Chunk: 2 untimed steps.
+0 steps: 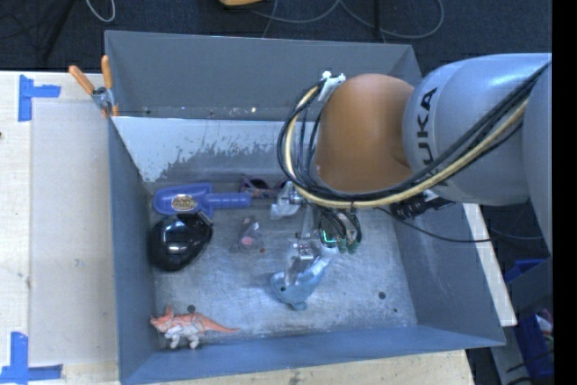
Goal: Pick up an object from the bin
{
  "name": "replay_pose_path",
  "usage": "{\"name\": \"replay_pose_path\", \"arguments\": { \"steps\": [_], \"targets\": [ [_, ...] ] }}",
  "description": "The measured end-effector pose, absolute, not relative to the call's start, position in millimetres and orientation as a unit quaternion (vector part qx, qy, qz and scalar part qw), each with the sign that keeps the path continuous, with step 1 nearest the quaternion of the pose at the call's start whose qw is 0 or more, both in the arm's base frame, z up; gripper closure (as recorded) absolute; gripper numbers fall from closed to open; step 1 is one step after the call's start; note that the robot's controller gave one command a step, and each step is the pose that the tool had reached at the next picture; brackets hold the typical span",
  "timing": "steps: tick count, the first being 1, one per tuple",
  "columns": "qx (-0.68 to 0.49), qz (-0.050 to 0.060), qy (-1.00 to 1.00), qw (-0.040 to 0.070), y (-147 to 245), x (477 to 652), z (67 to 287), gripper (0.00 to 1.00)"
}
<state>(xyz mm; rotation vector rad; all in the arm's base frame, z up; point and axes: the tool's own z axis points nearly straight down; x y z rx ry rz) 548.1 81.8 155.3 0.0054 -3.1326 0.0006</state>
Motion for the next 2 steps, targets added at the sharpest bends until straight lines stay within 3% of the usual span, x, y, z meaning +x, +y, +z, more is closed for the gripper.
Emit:
{"name": "replay_pose_path", "arguments": {
  "steps": [1, 2],
  "targets": [
    [0.000, 0.000, -1.000, 0.001, 81.4, 550.0, 159.3, 0.00],
    [0.066, 0.000, -0.998, 0.000, 58.0, 542.9, 105.0, 0.00]
  ]
}}
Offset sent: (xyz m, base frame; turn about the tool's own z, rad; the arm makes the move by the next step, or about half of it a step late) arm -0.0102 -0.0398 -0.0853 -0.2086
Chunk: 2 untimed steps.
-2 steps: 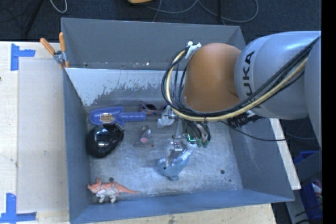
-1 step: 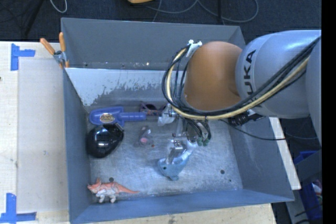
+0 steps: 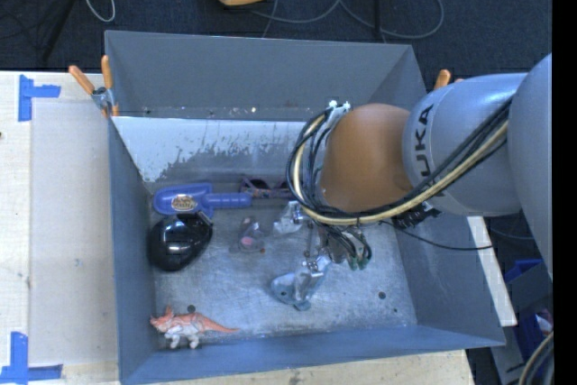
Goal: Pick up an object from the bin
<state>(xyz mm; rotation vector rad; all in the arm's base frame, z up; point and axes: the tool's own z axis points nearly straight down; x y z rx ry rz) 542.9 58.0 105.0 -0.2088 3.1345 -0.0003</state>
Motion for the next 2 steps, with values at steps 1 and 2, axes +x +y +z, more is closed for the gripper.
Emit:
{"name": "replay_pose_path", "arguments": {
  "steps": [1, 2],
  "targets": [
    [-0.101, 0.000, 0.995, -0.003, 49.4, 537.5, 98.9, 0.00],
    [-0.087, 0.000, 0.996, 0.000, 46.8, 539.9, 110.6, 0.00]
  ]
}}
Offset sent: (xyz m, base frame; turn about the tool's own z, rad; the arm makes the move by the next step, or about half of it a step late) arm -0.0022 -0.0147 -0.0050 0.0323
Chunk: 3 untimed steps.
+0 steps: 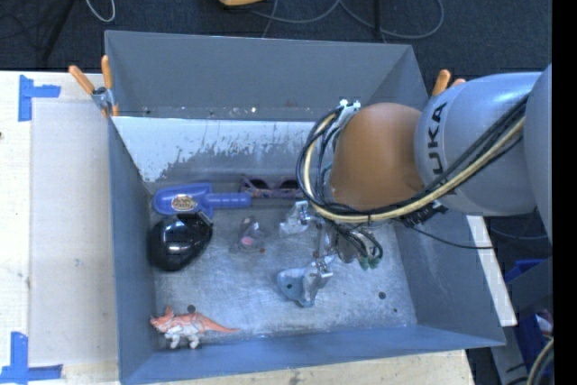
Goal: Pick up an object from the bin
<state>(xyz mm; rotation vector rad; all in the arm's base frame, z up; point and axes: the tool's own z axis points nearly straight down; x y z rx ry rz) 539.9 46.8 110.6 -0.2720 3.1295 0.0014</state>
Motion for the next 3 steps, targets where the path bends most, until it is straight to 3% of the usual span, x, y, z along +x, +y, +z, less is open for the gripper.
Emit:
{"name": "replay_pose_path", "arguments": {
  "steps": [1, 2, 3],
  "targets": [
    [-0.142, 0.000, 0.990, -0.001, 43.9, 540.1, 78.8, 0.00],
    [-0.198, 0.000, 0.980, 0.009, 43.7, 550.8, 76.0, 1.00],
    [-0.198, 0.000, 0.980, 0.009, 43.6, 550.8, 76.0, 1.00]
  ]
}}
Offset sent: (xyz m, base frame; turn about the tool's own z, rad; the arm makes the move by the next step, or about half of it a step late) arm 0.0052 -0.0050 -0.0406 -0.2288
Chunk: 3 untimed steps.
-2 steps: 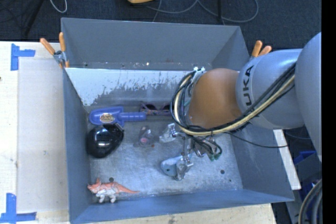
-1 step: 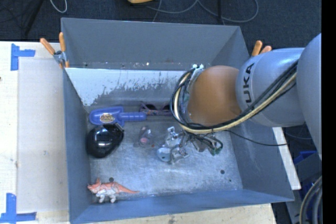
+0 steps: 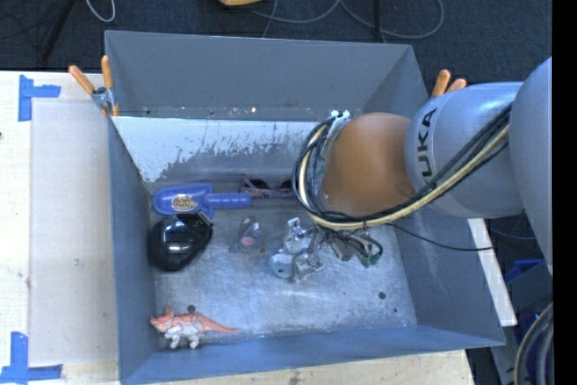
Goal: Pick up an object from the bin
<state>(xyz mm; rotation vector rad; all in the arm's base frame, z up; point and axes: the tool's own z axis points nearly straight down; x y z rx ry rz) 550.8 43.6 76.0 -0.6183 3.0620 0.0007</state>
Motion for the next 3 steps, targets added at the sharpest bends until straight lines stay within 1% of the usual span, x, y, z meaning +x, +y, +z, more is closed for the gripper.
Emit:
{"name": "replay_pose_path", "arguments": {
  "steps": [1, 2, 3],
  "targets": [
    [-0.198, 0.000, 0.980, 0.005, 43.5, 549.2, 79.5, 1.00],
    [-0.198, 0.001, 0.980, -0.002, 43.3, 545.8, 95.6, 1.00],
    [-0.197, 0.001, 0.980, -0.003, 43.4, 545.4, 115.1, 1.00]
  ]
}}
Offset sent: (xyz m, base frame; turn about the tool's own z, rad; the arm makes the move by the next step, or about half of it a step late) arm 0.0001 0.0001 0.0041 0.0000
